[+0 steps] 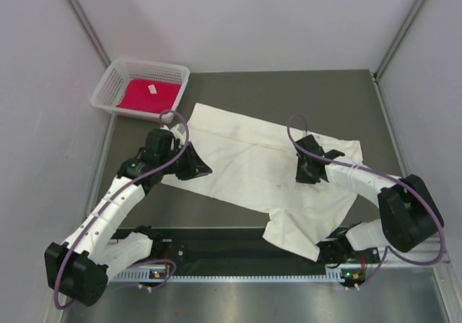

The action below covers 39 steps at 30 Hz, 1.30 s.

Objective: Fold and stack the t-shirts
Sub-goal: Fold the tshirt

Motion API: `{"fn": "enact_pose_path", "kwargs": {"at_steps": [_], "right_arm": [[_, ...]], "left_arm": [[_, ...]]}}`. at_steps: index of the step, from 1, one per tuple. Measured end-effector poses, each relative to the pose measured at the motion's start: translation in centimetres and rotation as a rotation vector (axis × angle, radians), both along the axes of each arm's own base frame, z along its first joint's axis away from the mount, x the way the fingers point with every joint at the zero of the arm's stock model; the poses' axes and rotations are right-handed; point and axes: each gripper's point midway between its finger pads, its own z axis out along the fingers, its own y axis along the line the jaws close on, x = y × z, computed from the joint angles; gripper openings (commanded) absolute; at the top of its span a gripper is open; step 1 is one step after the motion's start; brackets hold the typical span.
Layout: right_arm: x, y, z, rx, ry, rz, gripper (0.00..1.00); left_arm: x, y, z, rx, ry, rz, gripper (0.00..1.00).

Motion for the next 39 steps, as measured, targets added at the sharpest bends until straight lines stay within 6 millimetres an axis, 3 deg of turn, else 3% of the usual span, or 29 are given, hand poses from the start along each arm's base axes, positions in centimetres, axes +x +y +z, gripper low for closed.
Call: {"fn": "enact_pose_path", "kwargs": {"at_steps": [4, 8, 13, 18, 24, 30, 34, 37, 39], "right_arm": [[0.9, -0.7, -1.6, -0.052, 0.018, -0.019, 0.18], [3.2, -1.3, -1.0, -0.085, -0.011, -0.049, 0.19], [6.0, -3.0, -0.3, -0.123, -0.032, -0.086, 0.21], [9.5, -5.2, 0.3, -0.165, -0.034, -0.112, 0.29], [12.9, -6.3, 1.7, -0.211, -0.058, -0.083, 0.4], [12.3, -6.2, 2.8, -0.217, -0.05, -0.044, 0.46], [10.9, -5.9, 5.3, -0.173, -0.102, -0.029, 0.43], [9.2, -5.6, 6.6, -0.113, -0.153, -0.026, 0.29], [8.0, -5.3, 6.3, -0.068, -0.175, -0.031, 0.16]], "left_arm": [[-0.3, 0.3, 0.1, 0.009, 0.001, 0.014, 0.28], [-0.3, 0.5, -0.7, 0.037, 0.046, 0.015, 0.28], [1.1, 0.1, -0.5, 0.063, 0.051, -0.004, 0.28], [2.7, -0.5, -0.2, 0.08, 0.043, -0.031, 0.28], [4.0, -1.1, -0.9, 0.097, 0.062, -0.059, 0.28], [4.4, -1.6, -1.8, 0.096, 0.096, -0.081, 0.28], [4.5, -1.7, -1.9, 0.093, 0.092, -0.089, 0.28], [4.5, -1.7, -1.8, 0.089, 0.088, -0.091, 0.28], [4.6, -1.8, -1.9, 0.086, 0.084, -0.093, 0.28]]}}
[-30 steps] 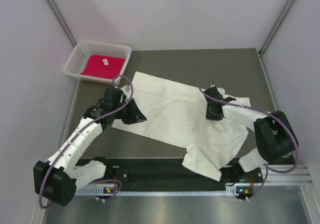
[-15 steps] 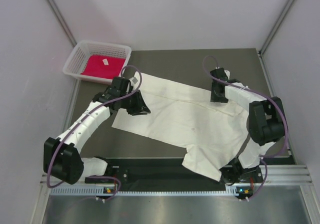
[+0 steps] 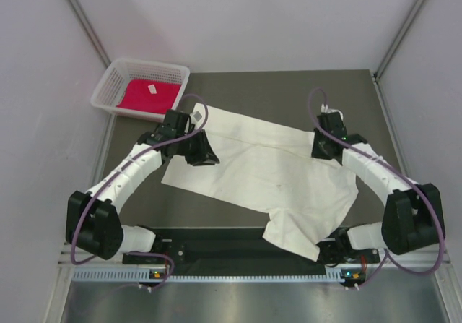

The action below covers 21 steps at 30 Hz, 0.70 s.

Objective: Fold and stack the t-shirts
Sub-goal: Fold the tshirt

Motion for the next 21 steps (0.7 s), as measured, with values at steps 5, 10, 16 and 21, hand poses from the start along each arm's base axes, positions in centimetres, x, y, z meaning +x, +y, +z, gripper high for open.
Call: {"fn": "enact_pose_path", "kwargs": {"at_steps": [5, 10, 16, 21], "right_arm": [[-3.1, 0.8, -4.0, 0.082, 0.073, -0.013, 0.06], [-3.5, 1.2, -6.6, 0.101, 0.133, -0.03, 0.15], [-2.3, 1.1, -7.6, 0.105, 0.137, -0.047, 0.2], [-1.0, 0.8, -7.5, 0.112, 0.119, -0.064, 0.2]], "left_arm": [[-0.3, 0.0, -0.3, -0.005, 0.004, -0.003, 0.28], [-0.4, 0.0, 0.1, -0.011, -0.011, -0.003, 0.28], [-0.4, 0.0, 0.3, -0.014, -0.013, 0.0, 0.28], [-0.4, 0.0, 0.3, -0.016, -0.011, 0.003, 0.28]]}}
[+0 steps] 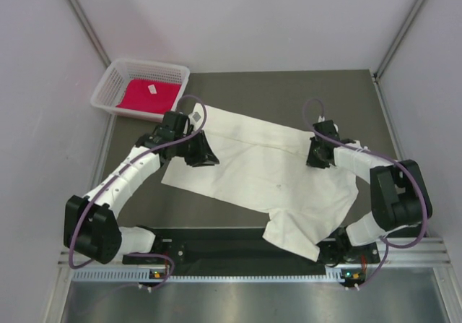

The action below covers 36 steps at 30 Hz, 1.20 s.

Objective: Fold and stack the t-shirts
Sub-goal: Fold the tshirt

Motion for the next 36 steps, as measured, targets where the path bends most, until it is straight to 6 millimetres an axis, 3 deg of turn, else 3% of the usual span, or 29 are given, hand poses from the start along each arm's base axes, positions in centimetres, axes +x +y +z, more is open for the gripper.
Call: {"fn": "enact_pose_path", "kwargs": {"at_steps": [18, 21, 27, 36], "right_arm": [[3.0, 0.0, 0.2, 0.005, -0.02, -0.014, 0.24], [3.1, -0.1, 0.1, 0.005, -0.019, -0.016, 0.2], [3.2, -0.1, 0.1, 0.002, -0.019, -0.017, 0.0], [2.2, 0.5, 1.0, 0.055, -0.021, -0.024, 0.0]], "left_arm": [[0.1, -0.2, -1.1, 0.007, 0.04, -0.003, 0.28], [0.2, -0.2, -1.2, 0.008, 0.044, -0.003, 0.28], [0.3, -0.3, -1.2, 0.006, 0.047, -0.004, 0.28], [0.3, -0.5, -1.1, -0.004, 0.049, -0.012, 0.28]]}}
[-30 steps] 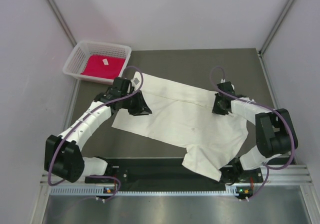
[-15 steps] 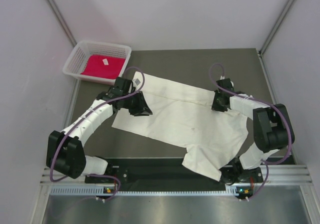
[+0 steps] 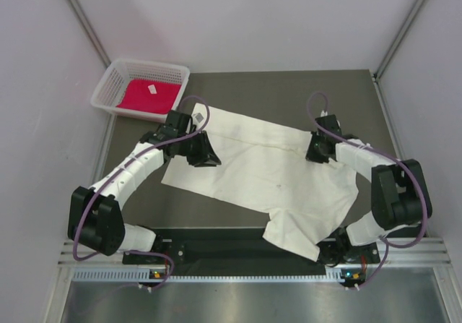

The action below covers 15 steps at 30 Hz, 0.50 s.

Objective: Fold and stack the t-shirts
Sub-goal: Fold the tshirt

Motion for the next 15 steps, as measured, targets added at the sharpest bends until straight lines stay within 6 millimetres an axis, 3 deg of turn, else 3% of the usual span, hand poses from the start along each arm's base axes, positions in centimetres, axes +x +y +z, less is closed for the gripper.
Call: {"fn": "enact_pose_path", "kwargs": {"at_steps": [7, 15], "right_arm": [[-2.1, 1.7, 2.1, 0.151, -0.001, -0.063, 0.0], [-6.3, 3.5, 0.7, 0.307, 0.093, -0.168, 0.0]], "left_arm": [[0.1, -0.2, 0.2, -0.013, -0.003, -0.001, 0.28], [0.0, -0.1, -0.1, -0.018, 0.003, 0.002, 0.28]]}}
